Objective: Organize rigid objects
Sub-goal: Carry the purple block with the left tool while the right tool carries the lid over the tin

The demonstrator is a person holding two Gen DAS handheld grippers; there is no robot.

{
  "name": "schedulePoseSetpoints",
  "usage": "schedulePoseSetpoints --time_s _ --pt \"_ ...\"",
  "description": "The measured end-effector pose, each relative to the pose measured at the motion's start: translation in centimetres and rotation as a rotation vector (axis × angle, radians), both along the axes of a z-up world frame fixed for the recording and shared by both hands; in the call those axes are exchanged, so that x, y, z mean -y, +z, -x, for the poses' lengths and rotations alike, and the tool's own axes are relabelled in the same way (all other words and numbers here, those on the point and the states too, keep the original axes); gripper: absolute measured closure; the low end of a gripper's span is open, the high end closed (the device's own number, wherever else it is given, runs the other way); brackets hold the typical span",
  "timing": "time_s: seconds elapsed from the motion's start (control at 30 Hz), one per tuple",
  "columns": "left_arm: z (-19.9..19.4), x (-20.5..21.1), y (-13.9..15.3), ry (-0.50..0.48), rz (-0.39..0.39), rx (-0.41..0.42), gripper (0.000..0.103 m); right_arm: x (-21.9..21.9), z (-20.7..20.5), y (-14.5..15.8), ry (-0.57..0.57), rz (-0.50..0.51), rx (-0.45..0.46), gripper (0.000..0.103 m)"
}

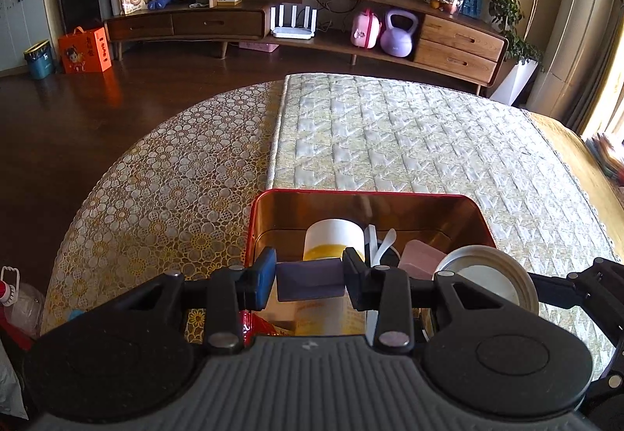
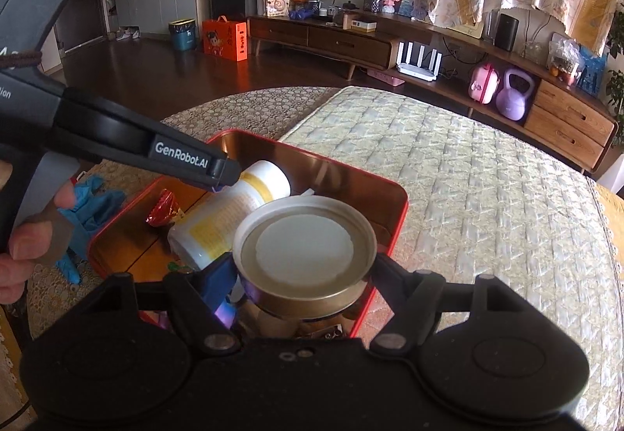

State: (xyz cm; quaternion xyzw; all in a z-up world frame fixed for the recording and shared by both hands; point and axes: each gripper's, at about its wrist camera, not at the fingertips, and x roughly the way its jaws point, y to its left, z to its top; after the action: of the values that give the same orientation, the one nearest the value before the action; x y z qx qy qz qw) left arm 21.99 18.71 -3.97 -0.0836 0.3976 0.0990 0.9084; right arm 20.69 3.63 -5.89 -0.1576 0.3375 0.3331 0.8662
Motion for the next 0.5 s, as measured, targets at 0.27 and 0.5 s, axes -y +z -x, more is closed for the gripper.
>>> schedulePoseSetpoints --time_s 0.27,0.5 --pt "0.0 -0.65 -0.76 0.016 0.019 -0.007 0.066 -0.86 0.19 -0.74 0.014 0.024 -0.019 0.028" --pt "0.54 -1.1 -1.02 0.039 0.057 -0.006 0.066 -0.64 0.66 -0.4 0.01 0.024 -0.02 0.027"
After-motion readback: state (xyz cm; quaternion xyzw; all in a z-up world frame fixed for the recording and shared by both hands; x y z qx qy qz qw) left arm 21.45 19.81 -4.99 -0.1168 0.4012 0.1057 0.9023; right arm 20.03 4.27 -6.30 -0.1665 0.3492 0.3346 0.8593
